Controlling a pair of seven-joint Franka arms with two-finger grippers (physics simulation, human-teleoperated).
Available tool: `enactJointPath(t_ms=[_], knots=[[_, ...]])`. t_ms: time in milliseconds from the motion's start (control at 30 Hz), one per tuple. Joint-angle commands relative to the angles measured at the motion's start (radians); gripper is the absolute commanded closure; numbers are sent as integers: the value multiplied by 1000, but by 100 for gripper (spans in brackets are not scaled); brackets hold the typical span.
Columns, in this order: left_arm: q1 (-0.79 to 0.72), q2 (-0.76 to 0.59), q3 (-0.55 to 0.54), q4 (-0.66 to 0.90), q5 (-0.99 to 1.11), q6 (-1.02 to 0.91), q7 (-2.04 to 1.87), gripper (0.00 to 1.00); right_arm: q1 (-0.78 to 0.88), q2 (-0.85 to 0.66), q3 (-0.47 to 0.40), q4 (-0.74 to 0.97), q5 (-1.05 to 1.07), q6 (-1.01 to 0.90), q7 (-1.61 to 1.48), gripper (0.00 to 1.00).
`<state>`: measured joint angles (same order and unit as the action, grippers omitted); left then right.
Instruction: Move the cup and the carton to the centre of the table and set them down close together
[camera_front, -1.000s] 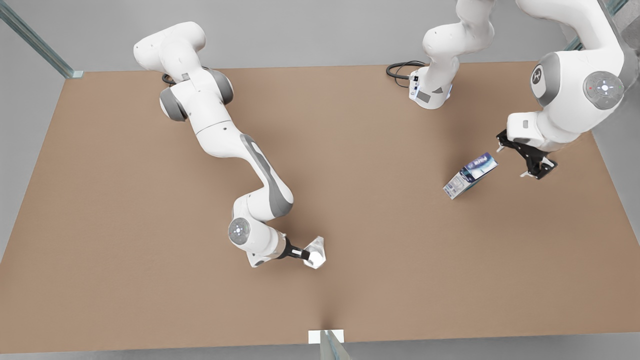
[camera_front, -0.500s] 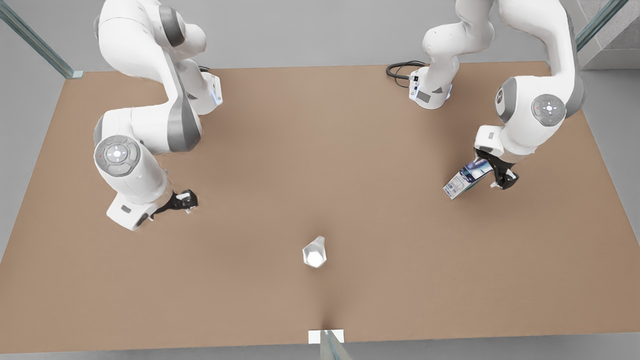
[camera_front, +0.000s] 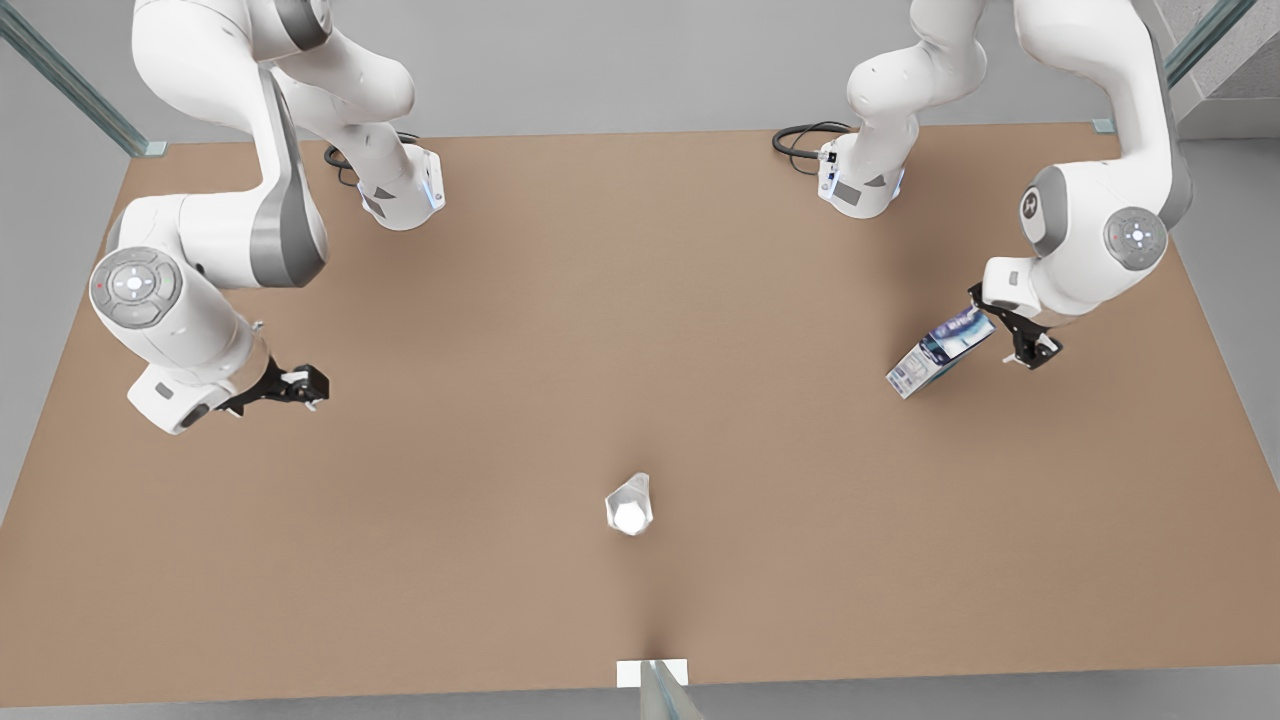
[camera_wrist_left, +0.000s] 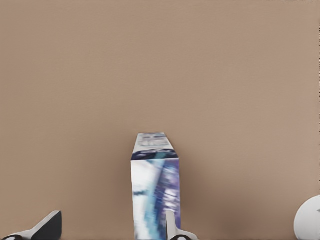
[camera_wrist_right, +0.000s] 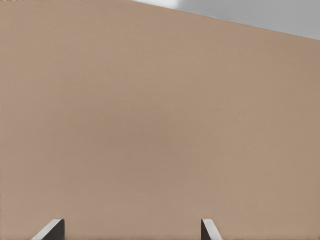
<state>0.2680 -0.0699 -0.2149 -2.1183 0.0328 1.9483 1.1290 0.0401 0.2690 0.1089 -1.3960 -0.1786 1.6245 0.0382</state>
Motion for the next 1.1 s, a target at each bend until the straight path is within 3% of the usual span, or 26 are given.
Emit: enactJointPath(t_ms=[0, 800, 1067], knots=[[-3, -1, 0, -3, -11, 0, -2, 0, -2, 1, 2, 0, 1, 0, 0, 0], [10, -28, -15, -144, -27, 70, 66, 0, -17, 1, 0, -1, 5, 0, -1, 0], [39, 24, -14, -241, -24, 218, 67, 0, -19, 1, 0, 0, 5, 3, -1, 0]])
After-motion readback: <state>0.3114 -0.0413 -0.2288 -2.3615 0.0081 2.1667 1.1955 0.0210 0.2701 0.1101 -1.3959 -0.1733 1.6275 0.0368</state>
